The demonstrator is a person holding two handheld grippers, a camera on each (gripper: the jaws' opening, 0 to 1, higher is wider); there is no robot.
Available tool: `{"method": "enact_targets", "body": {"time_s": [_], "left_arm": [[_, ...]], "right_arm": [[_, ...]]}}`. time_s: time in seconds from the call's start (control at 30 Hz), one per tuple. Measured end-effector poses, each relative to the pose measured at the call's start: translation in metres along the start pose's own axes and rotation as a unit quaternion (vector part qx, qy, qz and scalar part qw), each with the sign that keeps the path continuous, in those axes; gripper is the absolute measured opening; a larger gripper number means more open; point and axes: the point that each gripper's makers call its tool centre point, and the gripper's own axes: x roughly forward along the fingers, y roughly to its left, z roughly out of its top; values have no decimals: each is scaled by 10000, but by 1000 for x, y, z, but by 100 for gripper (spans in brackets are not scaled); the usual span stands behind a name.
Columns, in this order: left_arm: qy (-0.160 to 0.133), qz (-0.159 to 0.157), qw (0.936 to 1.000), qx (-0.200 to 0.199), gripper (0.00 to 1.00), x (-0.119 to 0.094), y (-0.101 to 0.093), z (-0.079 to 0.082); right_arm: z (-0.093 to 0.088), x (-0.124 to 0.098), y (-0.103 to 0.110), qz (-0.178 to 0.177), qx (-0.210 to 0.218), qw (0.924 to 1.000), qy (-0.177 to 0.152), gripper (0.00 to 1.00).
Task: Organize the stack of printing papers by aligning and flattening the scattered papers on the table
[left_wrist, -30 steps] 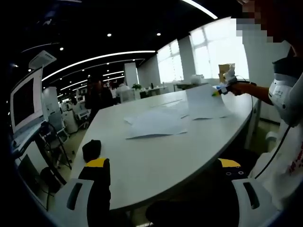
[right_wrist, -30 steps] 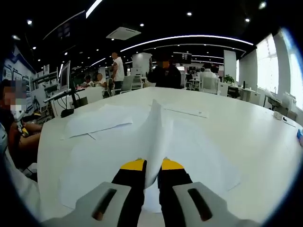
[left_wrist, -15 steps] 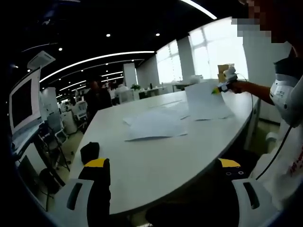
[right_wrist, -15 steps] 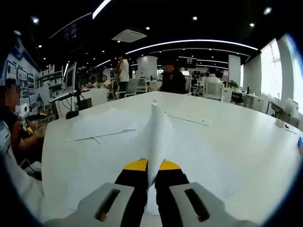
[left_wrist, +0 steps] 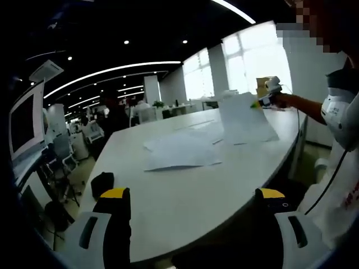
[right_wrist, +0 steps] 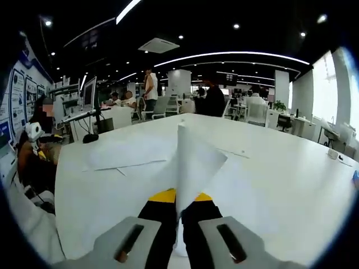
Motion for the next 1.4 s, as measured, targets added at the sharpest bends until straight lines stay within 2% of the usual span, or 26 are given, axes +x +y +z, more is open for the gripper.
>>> {"method": "enact_targets", "body": {"time_s": [0.2,0.27,0.37,0.63,1.0,1.23,1.4], "left_arm": [[5,-23,10000,-1,94,4,0,0],[-1,-29,10000,1,94,4,1,0],[-11,-43,10000,9,94,6,1,0],[-6,-27,10000,7,94,4,1,-2],[-30,-42,10000,-14,94,6,3,0],[-65,-55,9998,-166,94,8,7,2],[-86,-68,9998,-185,95,11,8,4]], "right_arm": [[7,-3,2,6,-92,9999,-47,0],[8,-4,2,-1,-91,9999,-65,3],[10,-5,3,20,-101,9999,-84,0],[11,-4,5,81,-101,9999,-92,0],[23,-6,15,209,-123,9994,-228,0],[33,-8,19,306,110,9990,-295,0],[42,-9,26,393,101,9986,-339,0]]}}
